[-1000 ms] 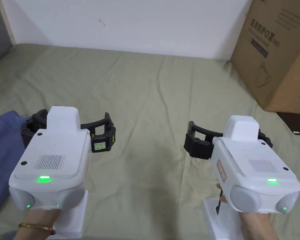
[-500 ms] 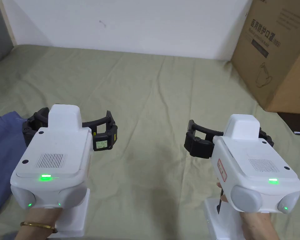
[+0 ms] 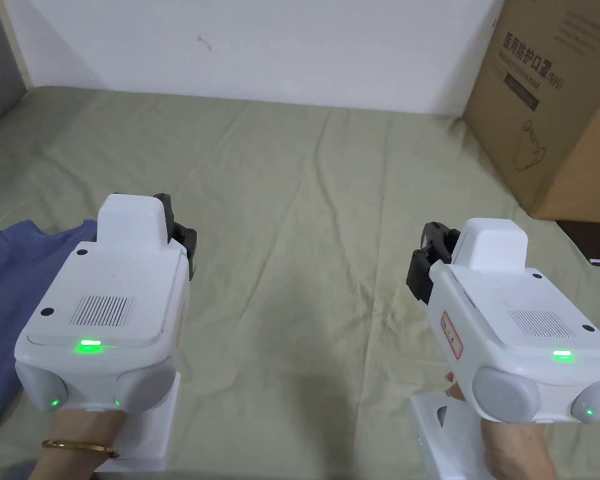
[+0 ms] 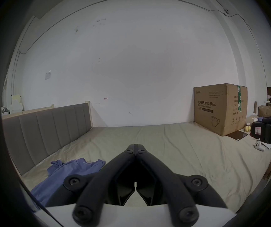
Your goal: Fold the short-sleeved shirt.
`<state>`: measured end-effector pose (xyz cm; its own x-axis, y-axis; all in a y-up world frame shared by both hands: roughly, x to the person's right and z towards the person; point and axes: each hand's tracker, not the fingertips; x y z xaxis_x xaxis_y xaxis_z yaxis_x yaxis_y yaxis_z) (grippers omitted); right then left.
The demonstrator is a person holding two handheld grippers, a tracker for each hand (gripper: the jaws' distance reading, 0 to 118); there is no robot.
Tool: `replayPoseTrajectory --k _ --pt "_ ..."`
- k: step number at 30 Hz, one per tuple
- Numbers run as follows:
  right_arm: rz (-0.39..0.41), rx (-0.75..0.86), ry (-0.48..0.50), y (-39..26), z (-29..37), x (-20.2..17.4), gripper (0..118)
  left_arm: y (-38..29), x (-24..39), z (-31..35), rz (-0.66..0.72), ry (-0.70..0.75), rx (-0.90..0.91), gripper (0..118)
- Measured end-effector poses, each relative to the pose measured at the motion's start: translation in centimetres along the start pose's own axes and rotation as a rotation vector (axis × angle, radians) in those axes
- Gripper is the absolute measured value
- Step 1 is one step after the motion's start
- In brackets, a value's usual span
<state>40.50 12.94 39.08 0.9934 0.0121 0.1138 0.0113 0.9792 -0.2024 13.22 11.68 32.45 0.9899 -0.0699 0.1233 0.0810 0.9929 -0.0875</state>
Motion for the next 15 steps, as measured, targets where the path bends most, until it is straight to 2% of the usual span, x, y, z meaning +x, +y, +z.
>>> replayPoseTrajectory --k 12,13,15 --pt "0.01 -0.008 0.01 -0.14 0.13 0.17 0 0.21 0.08 -0.26 0.014 -0.004 -0.005 0" --pt "-0.071 -0.039 0.047 -0.13 0.17 0.05 0 0.21 0.09 -0.27 0.016 -0.005 -0.006 0" --pt "-0.065 -0.038 0.047 -0.14 0.15 0.11 0 0.2 0.05 -0.33 0.02 -0.005 -0.009 0"
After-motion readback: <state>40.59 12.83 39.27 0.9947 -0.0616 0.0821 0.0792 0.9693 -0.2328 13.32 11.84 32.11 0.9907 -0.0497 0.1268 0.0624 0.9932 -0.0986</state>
